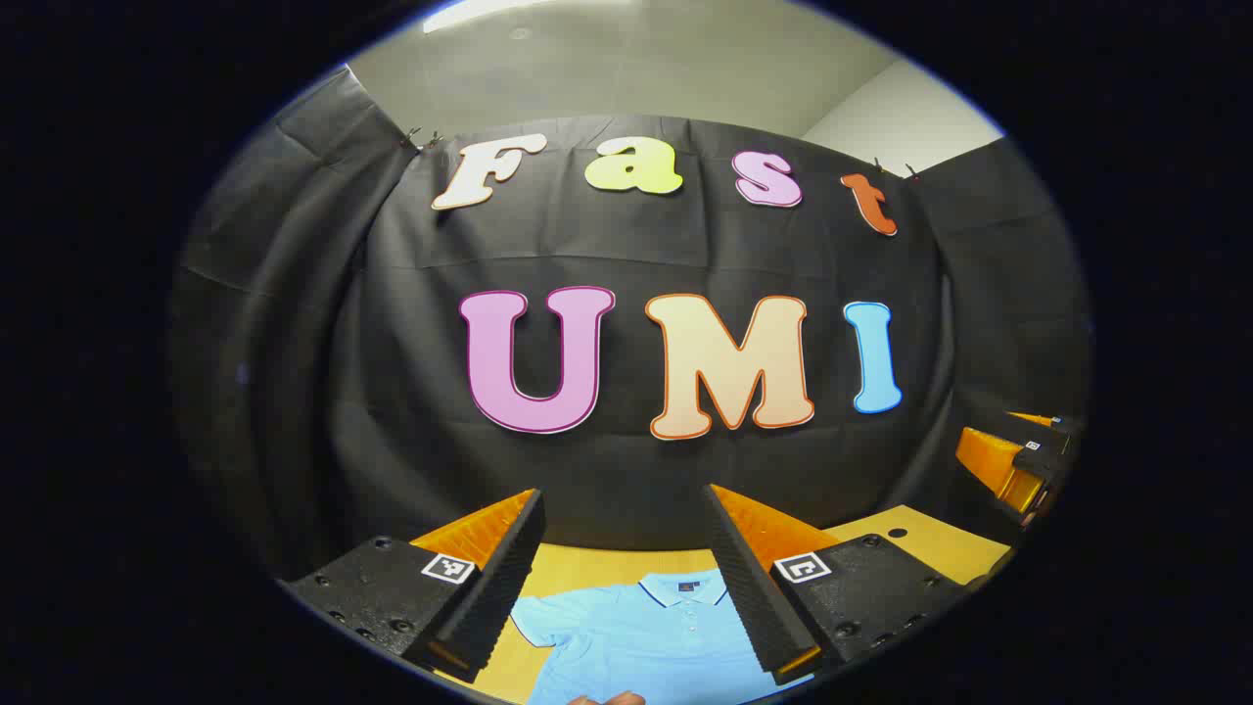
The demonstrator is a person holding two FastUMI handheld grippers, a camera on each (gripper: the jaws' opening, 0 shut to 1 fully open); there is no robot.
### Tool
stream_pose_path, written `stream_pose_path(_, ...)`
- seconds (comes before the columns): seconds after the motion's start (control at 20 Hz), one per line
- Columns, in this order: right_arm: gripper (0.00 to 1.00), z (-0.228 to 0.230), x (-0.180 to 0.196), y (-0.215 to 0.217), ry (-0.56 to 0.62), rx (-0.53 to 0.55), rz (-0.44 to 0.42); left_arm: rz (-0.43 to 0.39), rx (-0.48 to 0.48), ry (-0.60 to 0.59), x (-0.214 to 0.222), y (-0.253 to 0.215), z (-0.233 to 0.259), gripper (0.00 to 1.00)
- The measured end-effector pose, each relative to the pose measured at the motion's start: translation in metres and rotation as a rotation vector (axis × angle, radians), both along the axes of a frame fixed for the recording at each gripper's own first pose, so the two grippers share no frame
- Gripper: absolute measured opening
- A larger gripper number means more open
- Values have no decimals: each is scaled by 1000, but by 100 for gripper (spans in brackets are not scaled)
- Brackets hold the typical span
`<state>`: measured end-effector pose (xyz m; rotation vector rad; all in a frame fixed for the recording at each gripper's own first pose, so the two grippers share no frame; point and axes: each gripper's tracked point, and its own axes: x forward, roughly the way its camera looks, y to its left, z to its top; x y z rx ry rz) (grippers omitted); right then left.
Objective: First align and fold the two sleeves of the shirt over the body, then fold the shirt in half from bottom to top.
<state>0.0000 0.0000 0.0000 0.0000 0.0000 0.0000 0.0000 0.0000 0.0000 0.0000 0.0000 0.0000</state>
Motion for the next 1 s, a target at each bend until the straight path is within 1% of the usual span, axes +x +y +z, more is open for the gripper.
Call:
stream_pose_path(0.8,98,-11,5,3,13,-18,1,28,8,7,6,11,-6,96)
stream_pose_path(1.0,98,-20,10,5,30,-22,-2,30,11,7,6,15,-8,94)
